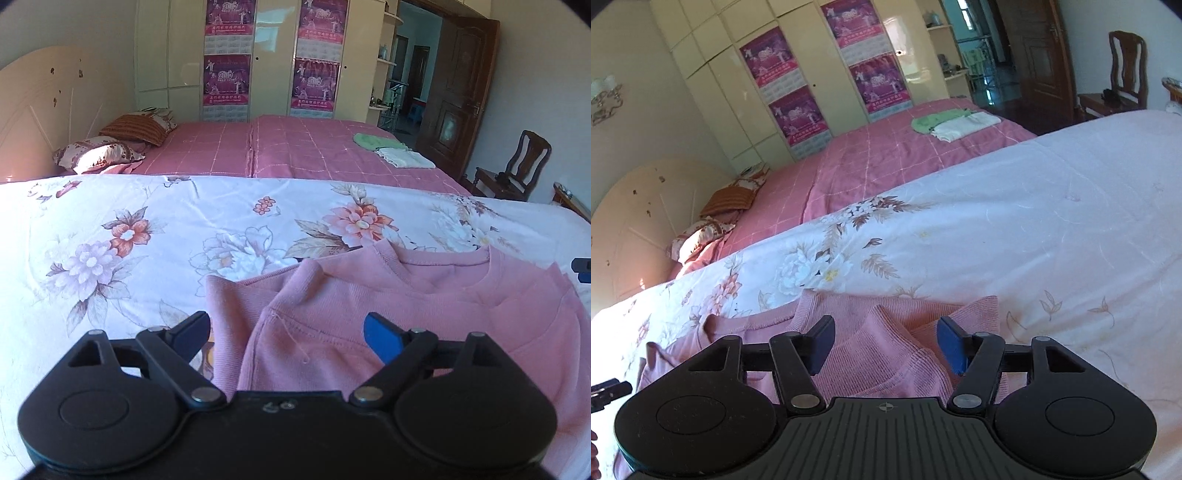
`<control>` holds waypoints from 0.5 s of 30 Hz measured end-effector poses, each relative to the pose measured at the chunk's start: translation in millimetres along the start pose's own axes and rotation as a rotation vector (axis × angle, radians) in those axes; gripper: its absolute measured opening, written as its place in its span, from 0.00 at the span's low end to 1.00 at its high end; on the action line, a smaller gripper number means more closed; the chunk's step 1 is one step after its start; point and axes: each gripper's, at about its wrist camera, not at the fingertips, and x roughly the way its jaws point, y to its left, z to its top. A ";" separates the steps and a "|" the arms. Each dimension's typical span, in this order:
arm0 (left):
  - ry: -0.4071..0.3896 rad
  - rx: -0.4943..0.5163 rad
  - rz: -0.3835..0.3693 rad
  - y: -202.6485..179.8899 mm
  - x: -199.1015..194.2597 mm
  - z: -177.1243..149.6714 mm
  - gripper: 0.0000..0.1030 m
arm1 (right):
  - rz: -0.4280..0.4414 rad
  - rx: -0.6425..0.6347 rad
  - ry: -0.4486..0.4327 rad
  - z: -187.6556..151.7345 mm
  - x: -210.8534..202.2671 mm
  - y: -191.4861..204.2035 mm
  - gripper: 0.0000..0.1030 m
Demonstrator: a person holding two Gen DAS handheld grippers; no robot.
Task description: Fold small clothes
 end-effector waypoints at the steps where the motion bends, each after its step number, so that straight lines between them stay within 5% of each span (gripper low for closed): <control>1: -0.001 -0.001 0.005 0.9 2.8 1.3 0.87 | -0.009 -0.013 0.008 -1.1 4.1 1.4 0.59; 4: 0.012 0.005 -0.008 -0.1 18.4 6.8 0.84 | -0.016 -0.040 0.034 -6.5 16.4 4.3 0.59; 8: 0.075 0.062 -0.021 -7.7 43.1 5.6 0.54 | -0.026 -0.094 0.050 -10.9 29.3 11.3 0.59; 13: 0.102 0.100 -0.031 -11.5 57.5 -0.4 0.50 | -0.034 -0.191 0.079 -12.2 44.6 19.5 0.59; 14: 0.102 0.103 -0.037 -12.2 57.5 -0.5 0.43 | -0.024 -0.218 0.099 -13.5 47.7 21.9 0.44; 15: 0.101 0.108 -0.043 -13.2 56.7 -0.7 0.31 | -0.019 -0.237 0.123 -14.4 50.4 24.0 0.15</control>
